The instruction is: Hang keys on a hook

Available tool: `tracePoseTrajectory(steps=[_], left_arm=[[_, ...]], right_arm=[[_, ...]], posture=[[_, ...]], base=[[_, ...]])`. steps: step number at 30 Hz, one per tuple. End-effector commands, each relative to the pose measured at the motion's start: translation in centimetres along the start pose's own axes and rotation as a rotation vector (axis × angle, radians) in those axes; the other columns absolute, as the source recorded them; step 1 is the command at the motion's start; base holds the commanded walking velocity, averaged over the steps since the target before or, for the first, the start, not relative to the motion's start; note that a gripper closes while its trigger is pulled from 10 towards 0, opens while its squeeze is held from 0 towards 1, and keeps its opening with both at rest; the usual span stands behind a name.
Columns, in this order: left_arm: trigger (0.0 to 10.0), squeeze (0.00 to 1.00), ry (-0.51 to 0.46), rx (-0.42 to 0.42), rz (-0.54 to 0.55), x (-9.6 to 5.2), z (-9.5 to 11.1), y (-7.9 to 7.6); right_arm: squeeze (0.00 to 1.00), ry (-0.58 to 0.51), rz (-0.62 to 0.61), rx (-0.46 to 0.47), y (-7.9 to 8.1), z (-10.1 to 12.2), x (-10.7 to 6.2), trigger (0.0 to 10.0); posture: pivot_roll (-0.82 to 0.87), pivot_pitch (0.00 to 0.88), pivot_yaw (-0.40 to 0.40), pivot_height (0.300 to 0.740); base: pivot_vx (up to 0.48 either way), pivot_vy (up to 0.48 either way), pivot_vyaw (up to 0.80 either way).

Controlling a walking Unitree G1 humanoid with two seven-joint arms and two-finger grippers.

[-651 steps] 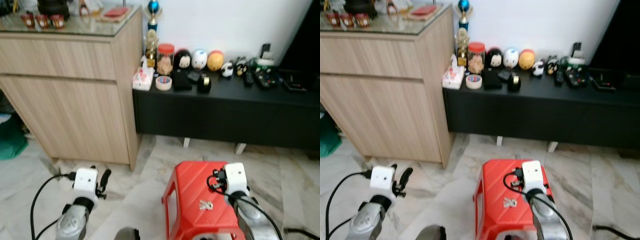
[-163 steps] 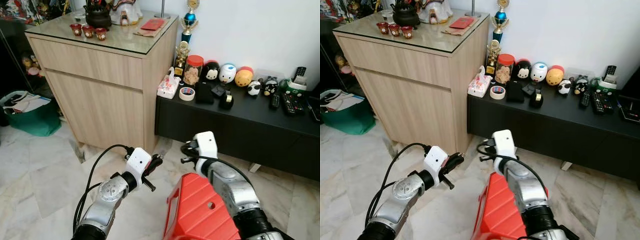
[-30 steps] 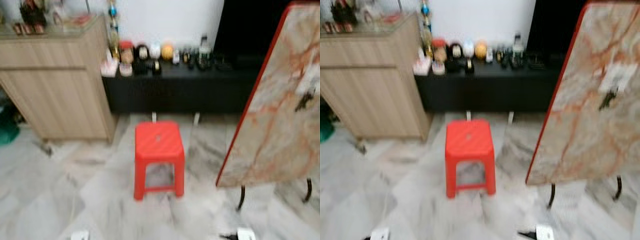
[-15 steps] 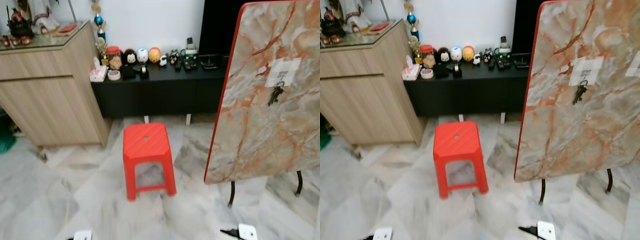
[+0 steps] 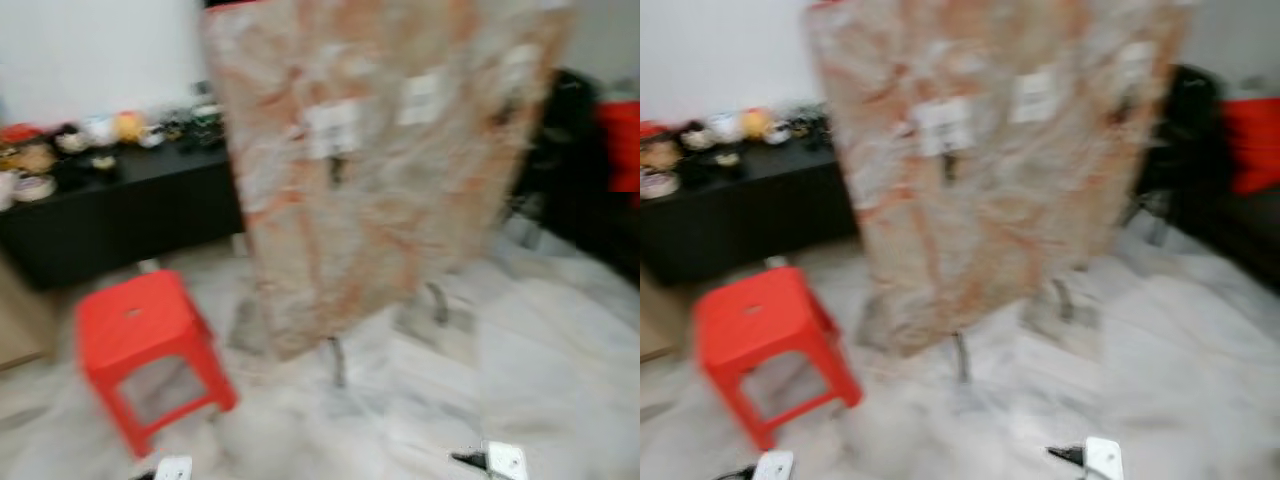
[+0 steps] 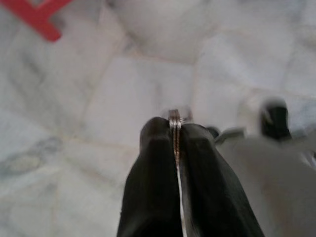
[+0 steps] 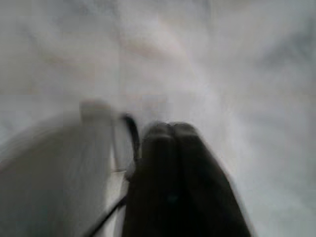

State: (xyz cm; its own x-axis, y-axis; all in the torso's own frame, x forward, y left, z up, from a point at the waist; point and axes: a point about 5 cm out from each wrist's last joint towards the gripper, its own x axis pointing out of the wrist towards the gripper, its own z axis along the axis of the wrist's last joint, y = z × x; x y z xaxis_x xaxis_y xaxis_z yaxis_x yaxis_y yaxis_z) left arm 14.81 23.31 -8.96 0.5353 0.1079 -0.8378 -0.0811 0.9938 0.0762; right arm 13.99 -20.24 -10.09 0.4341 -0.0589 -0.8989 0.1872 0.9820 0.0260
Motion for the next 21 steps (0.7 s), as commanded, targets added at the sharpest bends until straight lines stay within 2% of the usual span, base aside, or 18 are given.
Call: tracePoseTrajectory(steps=[1,3,5,9,11,12,15,16,18,21], left_arm=[[10.0,0.00,0.016,0.017,0.005,-0.1,-0.2,0.4],[10.0,0.00,0.007,0.014,0.031,-0.2,-0.1,1.3],[10.0,0.00,0.003,0.008,0.046,-0.3,-0.1,1.8],[10.0,0.00,-0.003,-0.044,0.088,-0.5,-0.4,2.7],[10.0,0.00,-0.009,-0.030,0.078,-0.4,0.0,2.7],[10.0,0.00,-0.025,0.001,0.061,-0.2,0.8,2.5],[10.0,0.00,-0.038,0.019,0.057,-0.1,1.4,2.4],[10.0,0.00,-0.055,0.014,0.055,0.0,1.8,2.2],[10.0,0.00,-0.092,0.025,0.033,0.2,2.9,1.5],[10.0,0.00,-0.114,0.038,0.012,0.4,3.5,0.9]], right_arm=[[0.00,-0.053,0.007,0.003,0.3,1.7,0.1,10.0],[0.00,-0.037,0.031,-0.006,1.2,1.5,0.2,10.0],[0.00,-0.024,0.045,-0.018,1.6,1.3,0.3,10.0],[0.00,0.012,0.070,-0.057,2.5,0.6,0.3,10.0],[0.00,0.006,0.071,-0.058,2.6,0.9,0.3,10.0],[0.00,-0.010,0.068,-0.058,2.7,1.8,0.4,10.0],[0.00,-0.019,0.065,-0.061,2.8,2.3,0.4,10.0],[0.00,-0.032,0.056,-0.053,2.7,2.7,0.4,10.0],[0.00,-0.072,0.029,0.000,2.4,3.8,0.4,10.0],[0.00,-0.095,0.014,0.022,2.0,4.5,0.4,10.0]], posture=[[-0.08,0.000,0.060,0.736],[0.04,0.000,-0.016,0.736],[0.09,0.000,-0.042,0.736],[0.13,0.000,-0.052,0.736],[0.15,0.000,-0.060,0.736],[0.18,0.000,-0.073,0.736],[0.16,0.000,-0.062,0.736],[0.13,0.000,-0.032,0.736],[0.10,0.000,-0.002,0.736],[0.06,0.000,0.025,0.736]], base=[[0.000,-0.480,0.00],[0.000,-0.480,0.00],[0.000,-0.480,0.00],[0.000,-0.452,0.00],[0.000,-0.368,0.00],[0.000,-0.322,0.00],[0.000,-0.107,0.00],[0.000,0.000,0.00],[0.000,0.000,0.00],[0.000,0.000,0.00]])
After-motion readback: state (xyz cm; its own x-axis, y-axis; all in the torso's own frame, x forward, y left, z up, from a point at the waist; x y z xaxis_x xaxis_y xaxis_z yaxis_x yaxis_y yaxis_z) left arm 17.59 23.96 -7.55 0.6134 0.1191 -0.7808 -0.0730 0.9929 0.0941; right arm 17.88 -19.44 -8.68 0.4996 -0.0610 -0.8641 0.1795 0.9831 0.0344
